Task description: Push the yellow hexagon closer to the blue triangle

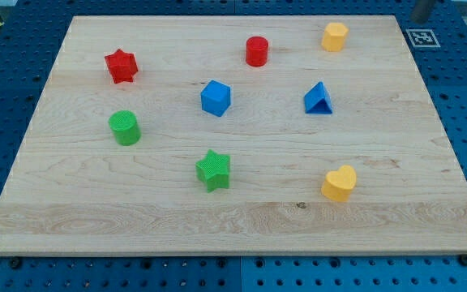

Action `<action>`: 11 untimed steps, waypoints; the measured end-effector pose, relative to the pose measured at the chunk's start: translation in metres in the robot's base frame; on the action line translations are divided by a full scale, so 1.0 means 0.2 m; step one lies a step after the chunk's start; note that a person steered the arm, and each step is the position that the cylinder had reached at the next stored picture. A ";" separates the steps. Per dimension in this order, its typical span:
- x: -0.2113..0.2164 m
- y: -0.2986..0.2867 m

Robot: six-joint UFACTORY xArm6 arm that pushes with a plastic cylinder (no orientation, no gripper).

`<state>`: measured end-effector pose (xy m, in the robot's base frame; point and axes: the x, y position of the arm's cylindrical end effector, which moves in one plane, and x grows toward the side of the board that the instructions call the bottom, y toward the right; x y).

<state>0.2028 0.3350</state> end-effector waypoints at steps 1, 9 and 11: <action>0.01 0.00; 0.30 -0.22; 0.30 -0.47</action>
<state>0.2634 0.2415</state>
